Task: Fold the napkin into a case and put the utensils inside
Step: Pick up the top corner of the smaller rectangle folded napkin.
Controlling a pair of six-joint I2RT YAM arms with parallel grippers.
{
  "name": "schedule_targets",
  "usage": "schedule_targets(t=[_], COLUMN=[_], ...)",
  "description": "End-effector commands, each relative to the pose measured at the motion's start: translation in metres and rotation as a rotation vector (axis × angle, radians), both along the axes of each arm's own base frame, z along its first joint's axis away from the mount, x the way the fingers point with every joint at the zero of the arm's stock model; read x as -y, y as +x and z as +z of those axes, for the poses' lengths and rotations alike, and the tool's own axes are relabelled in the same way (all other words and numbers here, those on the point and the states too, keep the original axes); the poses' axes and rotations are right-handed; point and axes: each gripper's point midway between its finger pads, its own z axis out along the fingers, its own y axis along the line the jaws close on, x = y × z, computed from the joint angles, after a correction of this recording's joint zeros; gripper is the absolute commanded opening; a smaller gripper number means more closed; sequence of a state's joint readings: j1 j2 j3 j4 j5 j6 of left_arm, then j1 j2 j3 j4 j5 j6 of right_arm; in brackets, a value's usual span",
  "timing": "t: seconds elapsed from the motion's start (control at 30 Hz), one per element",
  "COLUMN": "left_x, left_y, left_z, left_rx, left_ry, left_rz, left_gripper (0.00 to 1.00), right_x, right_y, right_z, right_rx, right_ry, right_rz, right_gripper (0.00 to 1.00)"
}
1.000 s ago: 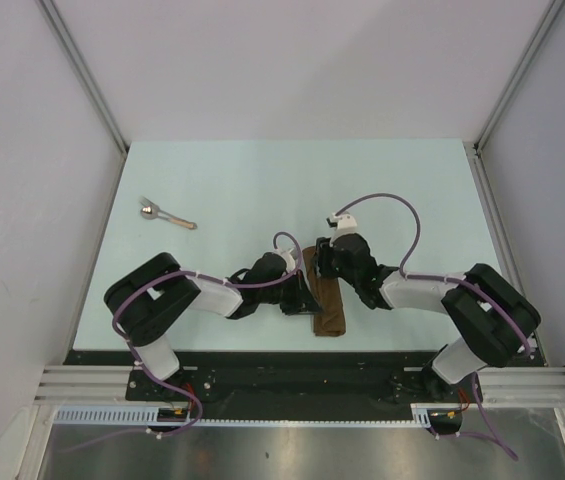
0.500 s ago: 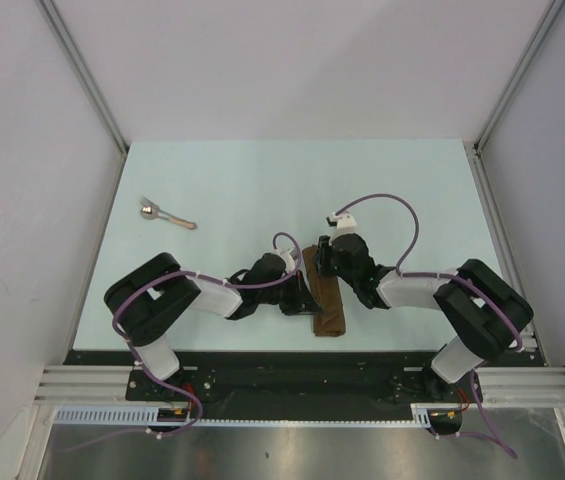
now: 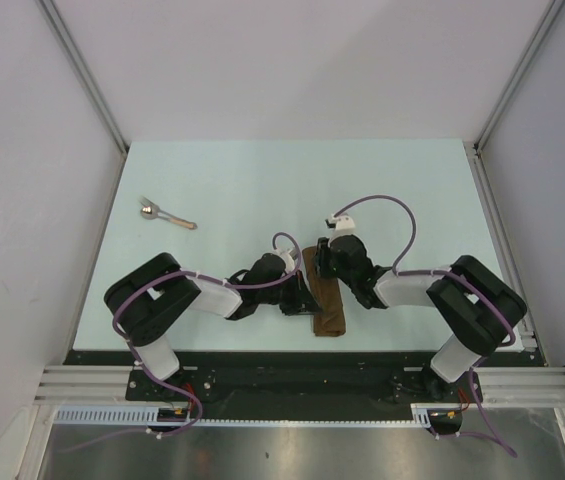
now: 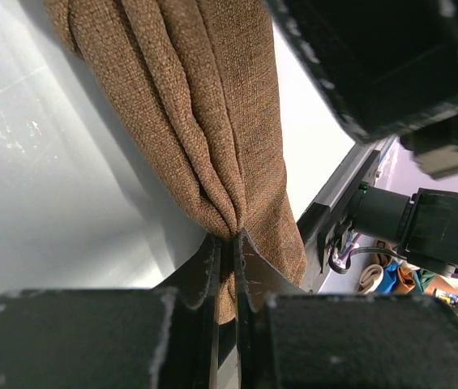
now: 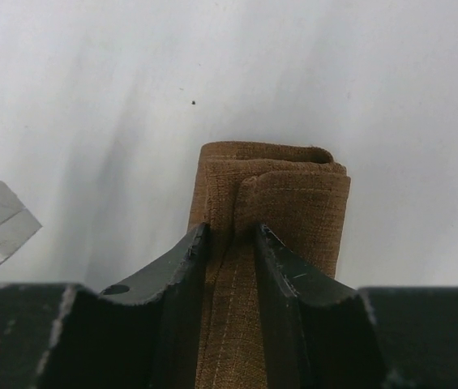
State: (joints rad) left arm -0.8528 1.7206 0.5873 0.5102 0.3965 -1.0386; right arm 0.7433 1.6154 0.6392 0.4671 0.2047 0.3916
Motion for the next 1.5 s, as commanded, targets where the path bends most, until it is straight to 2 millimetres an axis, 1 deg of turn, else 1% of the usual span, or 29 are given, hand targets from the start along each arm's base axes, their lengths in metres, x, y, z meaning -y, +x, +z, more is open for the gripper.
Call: schedule_targets(t=[0.0, 0.1, 0.23, 0.43, 0.5, 0.53, 0.6, 0.63, 0.7, 0.83, 0.93, 0.97, 1.07, 1.1, 1.13, 1.17, 1.2, 1.23, 1.27, 1.33, 1.37, 1.4, 1.43, 1.47], left_x=[0.004, 0.004, 0.004, 0.005, 0.005, 0.005, 0.004, 0.004, 0.003, 0.002, 0.002, 0.002, -0.003, -0.006, -0.011, -0.021, -0.027, -0.033, -0.048, -0.064, -0.068, -0.077, -0.079, -0.073], left_y=[-0.003, -0.003, -0.003, -0.003, -0.003, -0.004, -0.003, -0.003, -0.003, -0.003, -0.004, -0.004, -0.006, -0.004, 0.002, 0.001, 0.005, 0.013, 0.021, 0.036, 0.05, 0.059, 0.07, 0.081], left_z=[0.005, 0.005, 0.004, 0.004, 0.004, 0.004, 0.004, 0.004, 0.005, 0.003, 0.001, 0.002, 0.005, 0.015, 0.016, 0.014, 0.019, 0.039, 0.035, 0.047, 0.062, 0.061, 0.065, 0.065], left_rx=[0.006, 0.006, 0.003, 0.002, 0.001, -0.001, 0.001, 0.002, 0.009, 0.01, 0.007, 0.009, 0.031, 0.062, 0.114, 0.121, 0.154, 0.236, 0.257, 0.33, 0.386, 0.399, 0.431, 0.444], left_ry=[-0.032, -0.032, -0.031, -0.031, -0.033, -0.034, -0.032, -0.032, -0.027, -0.019, -0.01, -0.01, -0.002, -0.004, 0.028, 0.074, 0.096, 0.092, 0.17, 0.217, 0.224, 0.269, 0.291, 0.301], left_rz=[-0.013, -0.013, -0.014, -0.013, -0.015, -0.017, -0.016, -0.016, -0.015, -0.015, -0.023, -0.023, -0.035, -0.031, -0.023, -0.016, -0.004, 0.015, 0.068, 0.123, 0.173, 0.201, 0.22, 0.213], left_gripper=[0.0, 0.0, 0.0, 0.0, 0.0, 0.0, 0.0, 0.0, 0.0, 0.0, 0.01, 0.04, 0.22, 0.32, 0.36, 0.4, 0.42, 0.43, 0.43, 0.42, 0.38, 0.28, 0.24, 0.2], right_x=[-0.006, -0.004, -0.011, -0.016, -0.018, -0.019, -0.02, -0.02, -0.019, -0.018, -0.02, -0.022, -0.024, -0.024, -0.023, -0.022, -0.021, -0.02, -0.019, -0.014, -0.012, -0.01, -0.008, -0.007], right_y=[0.014, 0.015, 0.014, 0.016, 0.017, 0.018, 0.017, 0.018, 0.018, 0.02, 0.019, 0.018, 0.016, 0.015, 0.014, 0.012, 0.012, 0.012, 0.008, 0.009, 0.005, 0.006, 0.006, 0.005], right_z=[0.011, 0.009, 0.012, 0.011, 0.011, 0.01, 0.011, 0.011, 0.011, 0.015, 0.019, 0.02, 0.023, 0.026, 0.027, 0.027, 0.03, 0.031, 0.029, 0.034, 0.032, 0.032, 0.034, 0.033], right_rx=[0.055, 0.063, 0.075, 0.075, 0.067, 0.067, 0.069, 0.071, 0.071, 0.083, 0.091, 0.088, 0.08, 0.083, 0.077, 0.067, 0.065, 0.057, 0.033, 0.024, 0.002, -0.005, -0.014, -0.03], right_ry=[0.006, -0.002, -0.008, -0.024, -0.026, -0.027, -0.023, -0.023, -0.026, -0.013, -0.006, 0.002, 0.016, 0.022, 0.022, 0.027, 0.041, 0.054, 0.069, 0.09, 0.096, 0.106, 0.122, 0.138], right_rz=[-0.037, -0.045, -0.028, -0.021, -0.019, -0.019, -0.011, -0.011, -0.013, -0.014, 0.004, 0.016, 0.04, 0.049, 0.052, 0.064, 0.069, 0.071, 0.075, 0.069, 0.063, 0.056, 0.048, 0.047], right_gripper=[0.34, 0.36, 0.39, 0.39, 0.34, 0.28, 0.22, 0.16, 0.11, 0.08, 0.01, 0.0, 0.0, 0.0, 0.0, 0.0, 0.0, 0.0, 0.0, 0.0, 0.0, 0.0, 0.0, 0.0])
